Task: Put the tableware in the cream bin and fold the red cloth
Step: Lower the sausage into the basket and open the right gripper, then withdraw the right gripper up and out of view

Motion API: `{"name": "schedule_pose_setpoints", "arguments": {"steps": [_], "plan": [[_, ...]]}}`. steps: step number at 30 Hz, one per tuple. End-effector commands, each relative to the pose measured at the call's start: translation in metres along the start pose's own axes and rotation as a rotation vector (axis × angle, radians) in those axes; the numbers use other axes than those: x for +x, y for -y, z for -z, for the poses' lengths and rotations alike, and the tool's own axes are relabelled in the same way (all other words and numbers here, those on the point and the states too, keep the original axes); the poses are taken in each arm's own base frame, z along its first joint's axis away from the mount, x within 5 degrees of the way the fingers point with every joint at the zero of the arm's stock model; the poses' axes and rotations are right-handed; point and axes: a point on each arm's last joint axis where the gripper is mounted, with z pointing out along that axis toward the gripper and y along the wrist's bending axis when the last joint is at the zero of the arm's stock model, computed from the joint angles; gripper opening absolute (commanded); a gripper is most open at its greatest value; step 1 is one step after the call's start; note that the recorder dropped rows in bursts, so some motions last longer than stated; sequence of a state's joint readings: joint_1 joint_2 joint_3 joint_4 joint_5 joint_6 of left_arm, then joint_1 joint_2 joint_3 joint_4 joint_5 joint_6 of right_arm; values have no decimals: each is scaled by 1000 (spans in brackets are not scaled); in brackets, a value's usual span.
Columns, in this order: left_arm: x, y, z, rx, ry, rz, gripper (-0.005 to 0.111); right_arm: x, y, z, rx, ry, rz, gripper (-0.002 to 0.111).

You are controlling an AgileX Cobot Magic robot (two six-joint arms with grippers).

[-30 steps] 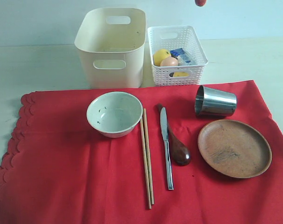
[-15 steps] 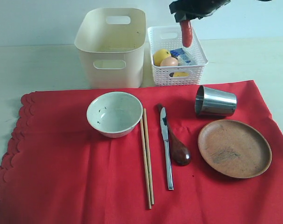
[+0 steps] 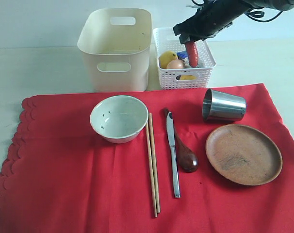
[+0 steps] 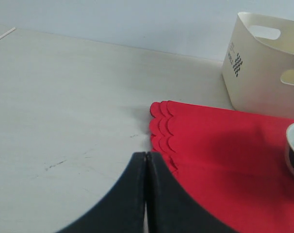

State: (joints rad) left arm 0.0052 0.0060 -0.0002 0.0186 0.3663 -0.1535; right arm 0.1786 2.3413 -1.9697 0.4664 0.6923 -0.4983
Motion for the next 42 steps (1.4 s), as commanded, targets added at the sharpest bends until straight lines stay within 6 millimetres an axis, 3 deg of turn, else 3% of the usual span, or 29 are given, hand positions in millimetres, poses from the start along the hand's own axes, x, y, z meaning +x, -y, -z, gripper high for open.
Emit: {"name": "schedule_pose_setpoints", "arguments": {"steps": [1,5,8,19,29,42], "plan": [[-1,0,0,5,11,0,0,-4,3,4,14,32,1,54],[-1,0,0,5,11,0,0,-8,1,11,13,42,6,70],[-1,0,0,5,11,0,0,-12,-3,21,3,39,12,74],[-1,0,0,5,11,3,0,-18,-21,72,-56,-81,-1,65],[-1,0,0,5,11,3,0,-6,-26,98,-24,-286,-95,63],[-1,0,0,5,11,3,0,-22,-40,152,-11,-203,-110,63]]}}
